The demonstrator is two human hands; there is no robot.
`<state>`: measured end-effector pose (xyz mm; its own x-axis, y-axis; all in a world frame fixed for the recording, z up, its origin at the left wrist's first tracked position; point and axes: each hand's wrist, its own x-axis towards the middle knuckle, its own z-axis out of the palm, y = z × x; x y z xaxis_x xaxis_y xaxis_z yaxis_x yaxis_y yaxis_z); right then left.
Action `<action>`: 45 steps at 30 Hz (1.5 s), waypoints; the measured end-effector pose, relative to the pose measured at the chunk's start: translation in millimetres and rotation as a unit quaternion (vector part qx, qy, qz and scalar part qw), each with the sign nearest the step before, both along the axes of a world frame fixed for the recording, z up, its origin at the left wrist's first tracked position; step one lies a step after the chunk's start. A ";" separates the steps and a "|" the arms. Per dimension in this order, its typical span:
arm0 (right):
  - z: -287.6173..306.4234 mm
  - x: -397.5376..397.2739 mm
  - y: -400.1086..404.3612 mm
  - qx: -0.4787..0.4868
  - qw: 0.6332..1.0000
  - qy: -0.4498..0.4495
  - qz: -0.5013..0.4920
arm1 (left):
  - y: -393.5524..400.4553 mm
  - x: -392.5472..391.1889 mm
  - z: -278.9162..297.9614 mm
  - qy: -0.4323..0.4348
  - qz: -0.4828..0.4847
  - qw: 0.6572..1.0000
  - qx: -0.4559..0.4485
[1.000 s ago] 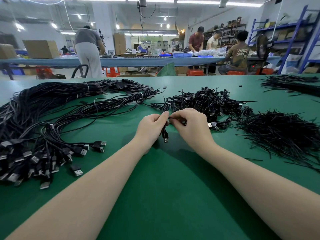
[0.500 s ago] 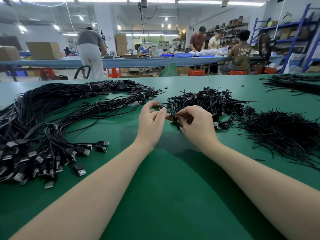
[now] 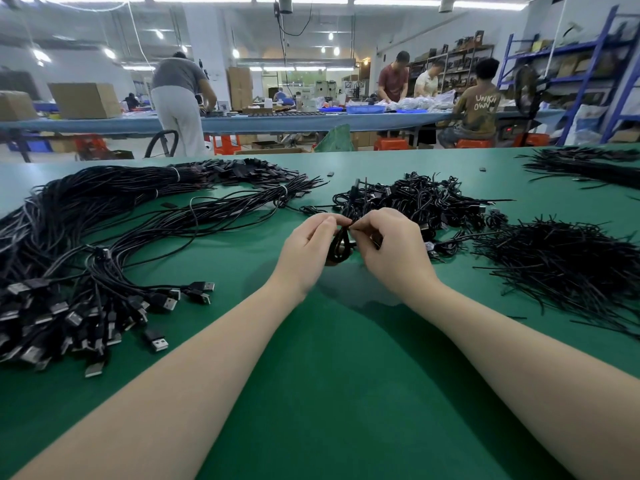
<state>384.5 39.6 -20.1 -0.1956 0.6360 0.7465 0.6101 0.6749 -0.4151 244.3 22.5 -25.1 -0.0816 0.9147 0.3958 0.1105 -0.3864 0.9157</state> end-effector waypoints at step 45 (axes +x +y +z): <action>76.4 21.7 47.4 -0.009 0.950 -0.125 -0.285 | 17.4 -18.2 13.6 0.069 0.183 0.981 0.021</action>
<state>406.2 87.0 56.2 0.0154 0.7042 0.7098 0.9555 0.1988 -0.2179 226.1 40.0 -11.5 -0.3444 0.8172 0.4620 0.3698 -0.3343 0.8669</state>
